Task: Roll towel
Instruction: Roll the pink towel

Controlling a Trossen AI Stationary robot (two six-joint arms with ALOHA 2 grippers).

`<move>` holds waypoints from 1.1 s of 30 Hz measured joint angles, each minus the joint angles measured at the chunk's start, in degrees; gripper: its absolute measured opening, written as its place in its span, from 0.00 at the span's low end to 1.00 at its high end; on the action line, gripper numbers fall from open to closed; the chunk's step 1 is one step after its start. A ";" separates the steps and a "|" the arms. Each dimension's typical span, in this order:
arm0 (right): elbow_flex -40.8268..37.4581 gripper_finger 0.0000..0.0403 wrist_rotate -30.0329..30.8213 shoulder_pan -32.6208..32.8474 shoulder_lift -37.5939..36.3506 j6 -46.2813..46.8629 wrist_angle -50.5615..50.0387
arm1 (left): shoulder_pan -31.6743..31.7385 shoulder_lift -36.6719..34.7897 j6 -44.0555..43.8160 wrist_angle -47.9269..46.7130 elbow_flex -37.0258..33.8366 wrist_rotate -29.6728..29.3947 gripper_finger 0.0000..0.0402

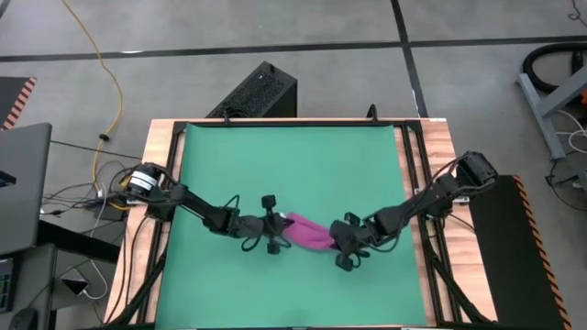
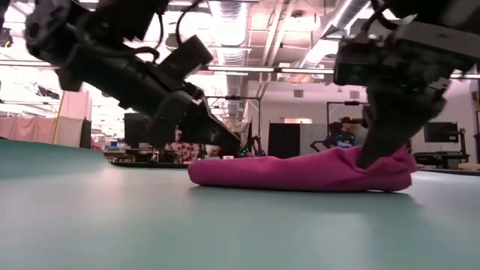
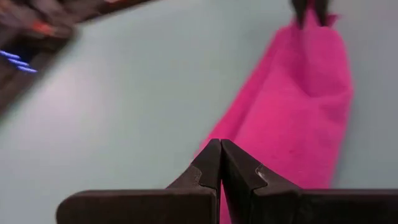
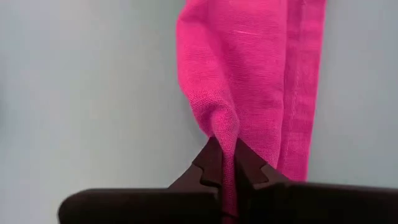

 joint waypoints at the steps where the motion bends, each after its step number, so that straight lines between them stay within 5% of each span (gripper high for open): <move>1: 0.01 0.07 0.04 0.65 0.00 -1.62 -0.80 | 0.64 0.09 -1.64 -0.41 0.11 2.44 0.00; 17: 1.40 0.46 3.70 5.70 -0.19 -5.36 -5.23 | 5.30 0.18 2.06 -5.97 4.98 18.82 0.00; 21: 2.43 0.49 3.43 6.96 -0.20 -5.38 -5.15 | 5.72 0.18 3.06 -8.47 5.81 19.38 0.00; 27: 1.90 0.49 12.48 6.63 -0.03 -7.84 -6.47 | 7.87 0.23 3.96 -9.14 5.84 20.30 0.00; 33: 1.29 0.49 9.17 2.78 0.00 -8.19 -6.81 | 10.58 0.23 4.11 -9.03 5.84 26.19 0.00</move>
